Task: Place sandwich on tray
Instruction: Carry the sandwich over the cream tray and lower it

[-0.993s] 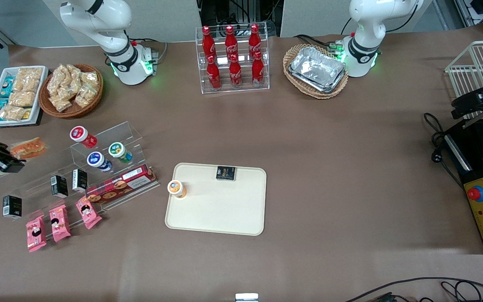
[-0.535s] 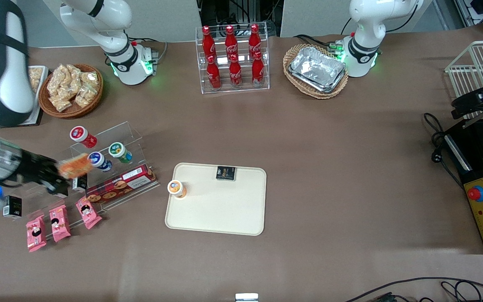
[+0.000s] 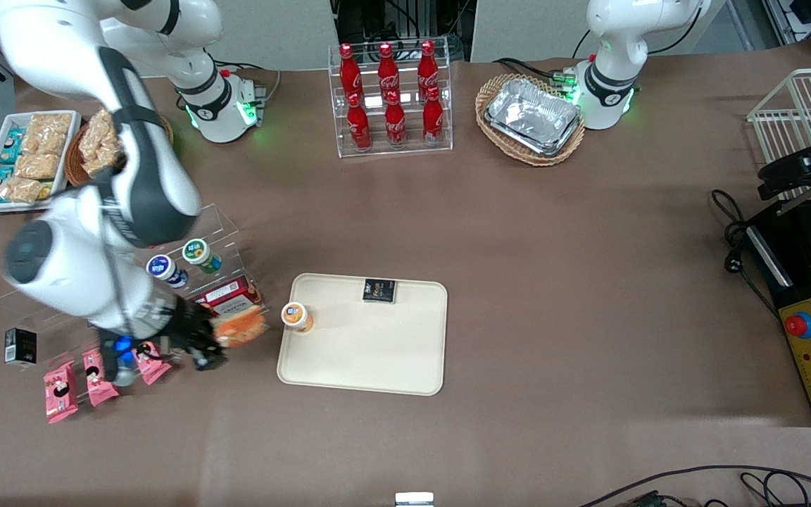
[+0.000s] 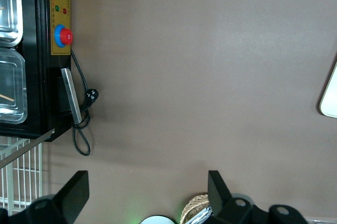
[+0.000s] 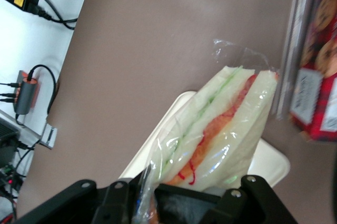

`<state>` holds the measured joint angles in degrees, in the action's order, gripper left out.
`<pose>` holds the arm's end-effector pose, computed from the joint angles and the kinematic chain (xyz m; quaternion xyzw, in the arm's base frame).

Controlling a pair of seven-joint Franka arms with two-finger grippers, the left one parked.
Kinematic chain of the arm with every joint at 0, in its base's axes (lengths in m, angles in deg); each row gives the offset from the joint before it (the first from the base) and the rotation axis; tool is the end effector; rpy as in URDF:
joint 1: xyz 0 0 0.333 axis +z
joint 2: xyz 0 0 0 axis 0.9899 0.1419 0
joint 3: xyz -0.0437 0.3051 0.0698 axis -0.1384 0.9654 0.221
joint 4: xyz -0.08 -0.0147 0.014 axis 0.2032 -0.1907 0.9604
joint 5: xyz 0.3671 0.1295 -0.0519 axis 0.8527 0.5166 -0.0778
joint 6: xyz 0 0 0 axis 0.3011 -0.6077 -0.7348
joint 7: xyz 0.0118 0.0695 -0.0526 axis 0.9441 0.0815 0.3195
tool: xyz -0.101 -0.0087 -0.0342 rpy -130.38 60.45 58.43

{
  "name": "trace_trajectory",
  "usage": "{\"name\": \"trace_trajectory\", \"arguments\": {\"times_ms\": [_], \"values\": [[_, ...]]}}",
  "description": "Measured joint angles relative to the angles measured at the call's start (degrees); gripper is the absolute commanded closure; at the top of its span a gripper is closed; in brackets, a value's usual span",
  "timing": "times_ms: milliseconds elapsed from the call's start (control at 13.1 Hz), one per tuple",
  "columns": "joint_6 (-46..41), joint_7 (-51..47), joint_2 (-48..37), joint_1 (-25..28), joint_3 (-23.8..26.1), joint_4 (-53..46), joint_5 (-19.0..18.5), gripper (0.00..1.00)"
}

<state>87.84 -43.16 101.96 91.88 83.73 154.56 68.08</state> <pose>0.6835 0.1681 0.4424 -0.8495 0.5092 -0.0155 0.1372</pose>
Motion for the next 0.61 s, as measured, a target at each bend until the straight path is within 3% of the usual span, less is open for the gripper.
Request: {"name": "trace_trajectory", "arguments": {"times_ms": [611], "values": [[14.59,-19.64,8.68,20.80,-12.85,-0.41,-0.01,1.00]]}}
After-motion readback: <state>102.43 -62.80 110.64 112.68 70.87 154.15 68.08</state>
